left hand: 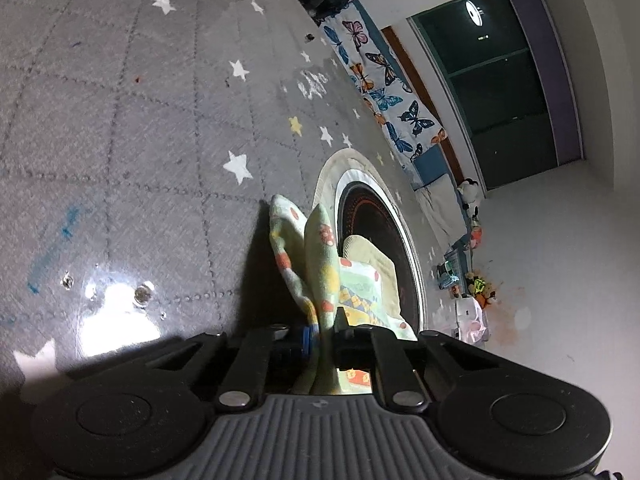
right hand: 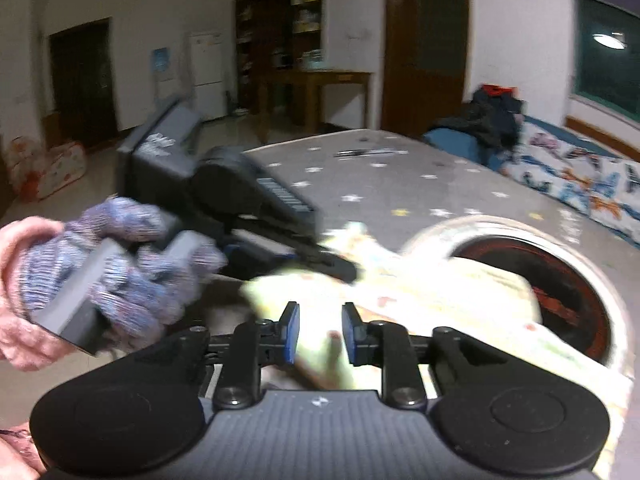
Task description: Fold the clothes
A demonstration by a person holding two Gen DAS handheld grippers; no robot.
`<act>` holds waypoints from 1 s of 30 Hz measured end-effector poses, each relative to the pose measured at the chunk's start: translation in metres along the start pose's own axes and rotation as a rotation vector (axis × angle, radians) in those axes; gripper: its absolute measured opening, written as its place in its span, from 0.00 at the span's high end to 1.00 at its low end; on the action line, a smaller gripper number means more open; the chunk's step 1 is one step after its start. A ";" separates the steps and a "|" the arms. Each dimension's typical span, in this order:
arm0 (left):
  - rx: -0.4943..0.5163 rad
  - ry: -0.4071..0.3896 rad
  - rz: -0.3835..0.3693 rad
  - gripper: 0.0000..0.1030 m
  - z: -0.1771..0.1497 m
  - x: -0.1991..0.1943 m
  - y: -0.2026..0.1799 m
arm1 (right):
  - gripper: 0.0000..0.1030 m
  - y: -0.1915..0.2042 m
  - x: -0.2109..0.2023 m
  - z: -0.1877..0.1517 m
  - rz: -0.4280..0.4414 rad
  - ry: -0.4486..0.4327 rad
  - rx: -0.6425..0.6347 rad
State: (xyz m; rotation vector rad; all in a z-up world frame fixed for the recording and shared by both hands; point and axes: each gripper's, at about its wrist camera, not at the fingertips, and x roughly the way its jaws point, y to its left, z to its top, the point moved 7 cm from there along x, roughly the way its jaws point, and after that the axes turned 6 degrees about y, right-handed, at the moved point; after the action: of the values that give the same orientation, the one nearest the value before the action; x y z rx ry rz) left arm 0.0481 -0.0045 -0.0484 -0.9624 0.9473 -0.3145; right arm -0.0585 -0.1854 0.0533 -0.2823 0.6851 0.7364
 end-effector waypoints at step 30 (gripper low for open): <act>0.094 0.000 0.111 0.89 0.001 0.002 -0.006 | 0.73 -0.196 -0.012 -0.086 -0.352 0.027 0.527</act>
State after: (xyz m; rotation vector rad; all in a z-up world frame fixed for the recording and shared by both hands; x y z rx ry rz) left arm 0.0512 -0.0082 -0.0438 -0.8206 0.9738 -0.2635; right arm 0.0311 -0.3723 -0.0023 0.0724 0.8035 0.2011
